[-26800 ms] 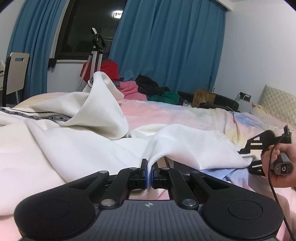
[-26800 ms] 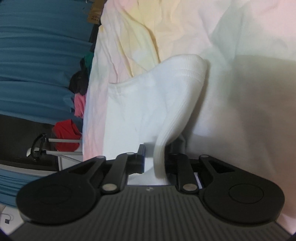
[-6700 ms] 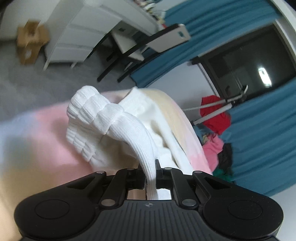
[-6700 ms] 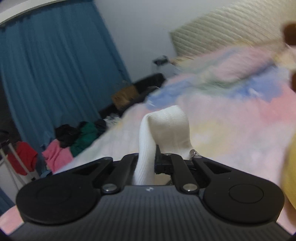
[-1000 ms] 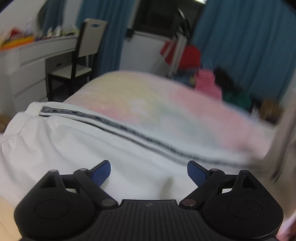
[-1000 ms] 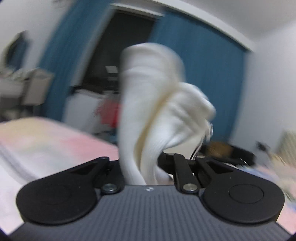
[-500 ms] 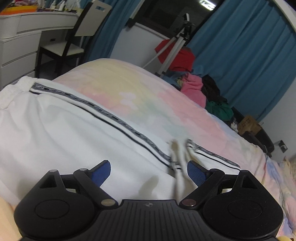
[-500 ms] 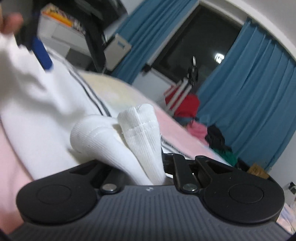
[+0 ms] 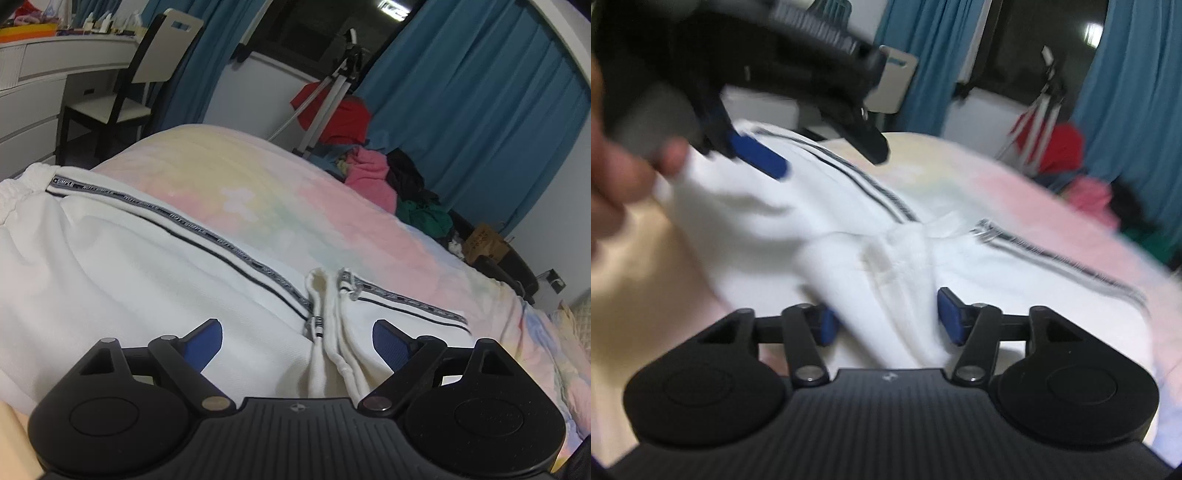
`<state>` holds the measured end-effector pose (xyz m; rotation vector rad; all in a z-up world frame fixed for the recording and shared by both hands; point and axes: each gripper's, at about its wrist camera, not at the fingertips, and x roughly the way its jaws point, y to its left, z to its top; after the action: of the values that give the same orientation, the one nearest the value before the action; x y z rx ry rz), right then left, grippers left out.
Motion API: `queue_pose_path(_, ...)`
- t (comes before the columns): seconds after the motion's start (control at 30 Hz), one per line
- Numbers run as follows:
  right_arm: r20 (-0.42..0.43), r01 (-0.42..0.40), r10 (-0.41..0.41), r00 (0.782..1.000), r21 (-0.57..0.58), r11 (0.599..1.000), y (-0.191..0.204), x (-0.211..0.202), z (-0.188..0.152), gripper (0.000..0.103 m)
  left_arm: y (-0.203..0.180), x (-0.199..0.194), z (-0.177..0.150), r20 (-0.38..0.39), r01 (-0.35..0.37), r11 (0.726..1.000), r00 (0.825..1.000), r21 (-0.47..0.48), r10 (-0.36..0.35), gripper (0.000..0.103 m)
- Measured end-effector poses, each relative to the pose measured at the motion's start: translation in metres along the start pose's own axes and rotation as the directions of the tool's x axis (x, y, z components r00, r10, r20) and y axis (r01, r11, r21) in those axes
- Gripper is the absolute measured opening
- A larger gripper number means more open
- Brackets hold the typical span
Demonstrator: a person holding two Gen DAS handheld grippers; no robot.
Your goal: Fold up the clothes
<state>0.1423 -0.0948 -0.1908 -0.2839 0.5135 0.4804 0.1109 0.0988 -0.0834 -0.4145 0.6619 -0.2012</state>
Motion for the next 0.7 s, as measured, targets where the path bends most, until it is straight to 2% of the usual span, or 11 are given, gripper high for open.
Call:
queue_pose_path(0.1,0.012,-0.083,0.082,0.997,0.130,0.988,-0.016,-0.037,0.001,0.058,-0.008,-0.009,-0.003,0.013,0.029,0.999,0.999,0.030,-0.029,0.088)
queue_pose_path(0.23,0.085,-0.120,0.100,0.991,0.292,0.949,-0.049,-0.061,0.012,0.059,-0.026,-0.014,-0.013,0.007,0.065,0.994,0.998,0.091,-0.066,0.085)
queue_pose_path(0.3,0.100,-0.123,0.092,0.991,0.377,0.918,-0.065,-0.058,0.011,0.058,-0.034,-0.012,-0.020,-0.003,0.076,0.989,0.997,0.129,-0.076,0.083)
queue_pose_path(0.33,0.093,-0.098,0.066,0.994,0.403,0.910,-0.069,-0.054,0.008,0.058,-0.038,-0.007,-0.024,-0.012,0.079,0.985,0.997,0.151,-0.078,0.081)
queue_pose_path(0.4,0.050,0.016,-0.040,0.998,0.409,0.912,-0.075,-0.045,-0.001,0.059,-0.045,0.004,-0.032,-0.035,0.080,0.978,0.997,0.193,-0.075,0.076)
queue_pose_path(0.47,-0.007,0.103,-0.109,0.994,0.395,0.913,-0.081,-0.030,-0.009,0.058,-0.052,0.018,-0.041,-0.062,0.077,0.970,0.996,0.229,-0.065,0.067)
queue_pose_path(0.57,-0.112,0.189,-0.155,0.982,0.427,0.884,-0.095,-0.007,-0.024,0.058,-0.057,0.041,-0.052,-0.086,0.069,0.959,0.995,0.275,-0.047,0.056)
queue_pose_path(0.63,-0.136,0.208,-0.164,0.977,0.439,0.874,-0.101,0.003,-0.032,0.058,-0.059,0.050,-0.057,-0.081,0.046,0.954,0.996,0.296,-0.024,0.049)
queue_pose_path(0.7,-0.154,0.227,-0.177,0.972,0.431,0.873,-0.105,0.015,-0.033,0.058,-0.059,0.055,-0.061,-0.069,0.031,0.951,0.998,0.308,-0.010,0.047)
